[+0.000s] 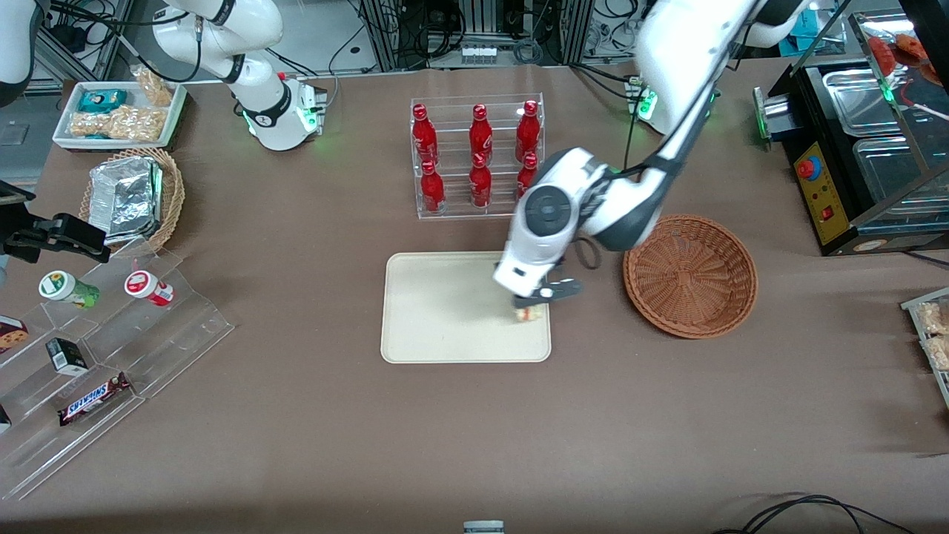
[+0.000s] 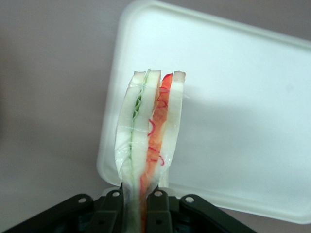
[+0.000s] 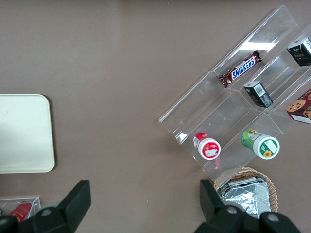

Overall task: Place sandwich from basket to tray
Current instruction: 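Lift the sandwich and carry it over the cream tray, then lower the sandwich onto the tray and open the left gripper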

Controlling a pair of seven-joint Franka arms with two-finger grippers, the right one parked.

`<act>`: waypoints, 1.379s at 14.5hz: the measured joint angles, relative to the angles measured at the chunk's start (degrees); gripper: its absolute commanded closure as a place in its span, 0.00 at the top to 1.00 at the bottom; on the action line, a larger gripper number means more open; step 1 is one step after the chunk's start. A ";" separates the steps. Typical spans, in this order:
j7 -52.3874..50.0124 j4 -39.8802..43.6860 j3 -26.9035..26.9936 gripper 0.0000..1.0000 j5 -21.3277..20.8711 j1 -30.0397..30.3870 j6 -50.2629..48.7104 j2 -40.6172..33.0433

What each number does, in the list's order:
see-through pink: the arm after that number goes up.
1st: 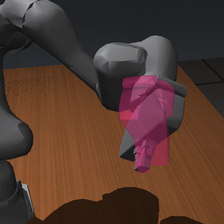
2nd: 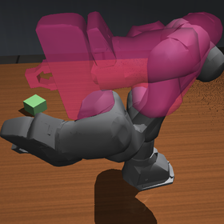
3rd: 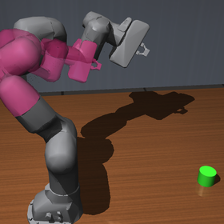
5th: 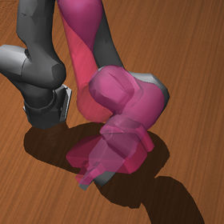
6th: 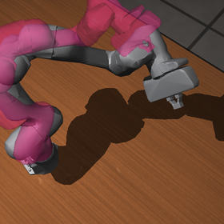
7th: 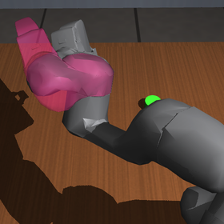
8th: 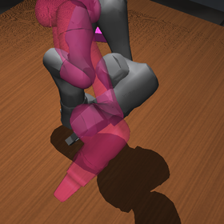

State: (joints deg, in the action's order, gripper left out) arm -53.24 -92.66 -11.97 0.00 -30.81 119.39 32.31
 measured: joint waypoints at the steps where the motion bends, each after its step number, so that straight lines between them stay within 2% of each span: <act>1: -0.03 1.77 0.03 0.16 -0.01 -1.55 0.03 1.85; 4: -1.08 6.79 0.18 0.18 -0.20 -4.46 0.03 5.93; 8: -1.11 10.01 0.30 0.23 -0.58 -5.00 -0.07 8.79; 9: -1.12 10.88 0.31 0.40 -1.13 -5.08 -0.07 9.67; 10: -1.12 11.87 0.35 0.46 -1.42 -5.08 -0.15 10.58; 11: -1.12 12.96 0.39 0.65 -1.57 -5.08 -0.31 11.54; 12: -1.12 14.01 0.42 0.99 -1.69 -5.08 -0.40 12.41; 16: -2.22 17.34 2.06 1.00 -6.34 -5.05 -3.86 13.28; 20: -2.28 23.97 3.76 1.00 -6.92 -0.66 -14.79 8.64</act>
State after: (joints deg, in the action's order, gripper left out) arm -55.52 -68.69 -8.20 -6.92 -31.47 104.60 40.94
